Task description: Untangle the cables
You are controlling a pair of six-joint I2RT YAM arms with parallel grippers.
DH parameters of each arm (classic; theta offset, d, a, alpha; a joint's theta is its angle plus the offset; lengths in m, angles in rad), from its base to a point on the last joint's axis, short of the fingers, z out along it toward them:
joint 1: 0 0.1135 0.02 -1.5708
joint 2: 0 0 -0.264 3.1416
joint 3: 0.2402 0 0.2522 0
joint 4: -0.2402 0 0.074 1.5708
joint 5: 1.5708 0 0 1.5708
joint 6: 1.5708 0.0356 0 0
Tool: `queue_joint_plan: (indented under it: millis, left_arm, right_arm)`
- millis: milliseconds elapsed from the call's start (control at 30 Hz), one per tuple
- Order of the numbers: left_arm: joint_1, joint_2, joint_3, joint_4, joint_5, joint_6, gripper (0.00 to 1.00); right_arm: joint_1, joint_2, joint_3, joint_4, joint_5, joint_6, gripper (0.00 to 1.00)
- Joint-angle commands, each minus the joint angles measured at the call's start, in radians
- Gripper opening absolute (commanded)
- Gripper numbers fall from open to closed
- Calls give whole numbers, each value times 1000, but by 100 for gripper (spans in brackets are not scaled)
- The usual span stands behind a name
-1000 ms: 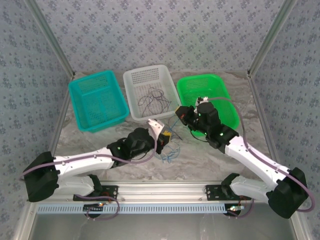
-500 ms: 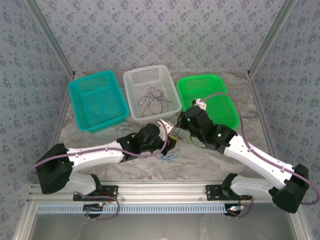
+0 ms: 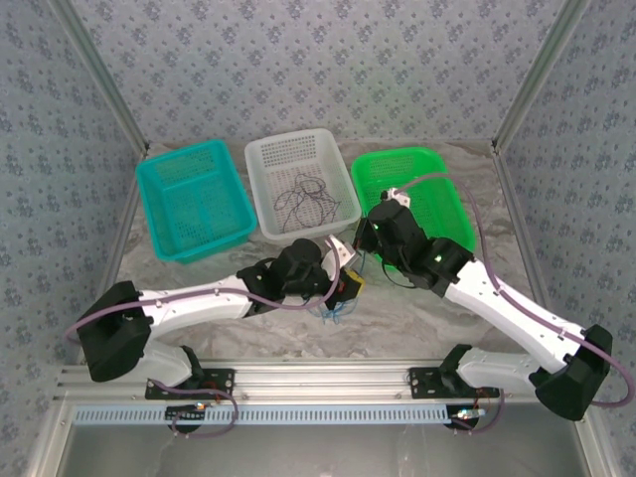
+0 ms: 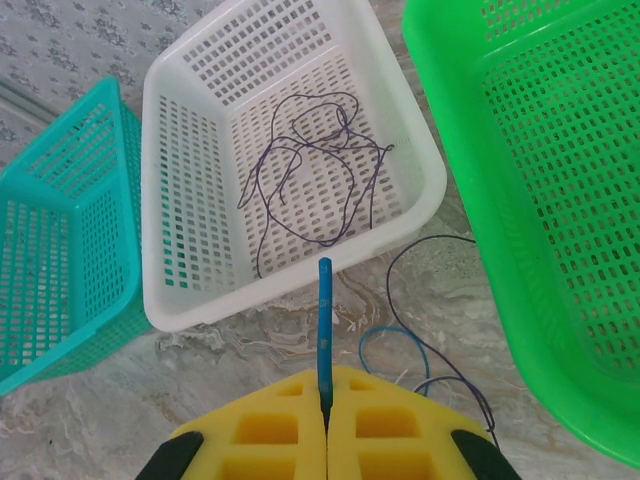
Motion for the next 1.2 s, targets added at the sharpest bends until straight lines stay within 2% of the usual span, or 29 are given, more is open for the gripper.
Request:
queue_joint_plan:
  millis: [0, 67, 100, 133, 233, 333, 367, 500, 700, 867, 1000, 1033, 1067, 1100, 1167]
  left_arm:
    - [-6, 15, 15, -37, 56, 9, 2]
    - [-5, 13, 8, -34, 8, -5, 7]
    - [-4, 6, -1, -29, -22, -12, 13]
    - [-3, -10, -12, -29, -84, -25, 30]
    - [3, -89, -63, -35, -253, -46, 71]
    - [6, -198, -109, -49, -364, -28, 94]
    - [6, -230, -120, -56, -391, -21, 99]
    - [34, -333, -163, -91, -433, -14, 99]
    - [70, -398, -232, -106, -440, -68, 99]
    - [71, -397, -231, -149, -430, -78, 99]
    - [72, -399, -231, -183, -435, -78, 99]
    - [72, -404, -232, -189, -436, -80, 99]
    - [72, -408, -237, -194, -440, -80, 99]
    - [72, -413, -240, -195, -442, -80, 99]
    - [73, -424, -249, -201, -449, -81, 99]
  right_arm:
    - [-16, -9, 32, 30, 5, -20, 0]
    - [-19, -6, 33, 25, 6, -23, 0]
    - [-26, -10, 36, 17, 8, -28, 0]
    - [-39, -17, 39, 10, 4, -37, 0]
    - [-108, -30, 71, -40, -34, -93, 0]
    - [-201, -22, 157, -125, -89, -185, 0]
    - [-233, -12, 184, -150, -114, -191, 0]
    - [-381, 79, 322, -253, -190, -340, 0]
    - [-531, 309, 465, -255, -244, -462, 0]
    - [-558, 577, 626, -296, -275, -546, 0]
    - [-572, 771, 735, -367, -232, -565, 1]
    - [-579, 814, 759, -380, -243, -569, 10]
    - [-582, 850, 780, -396, -251, -579, 29]
    - [-581, 874, 795, -408, -248, -585, 41]
    - [-581, 890, 801, -408, -230, -589, 50]
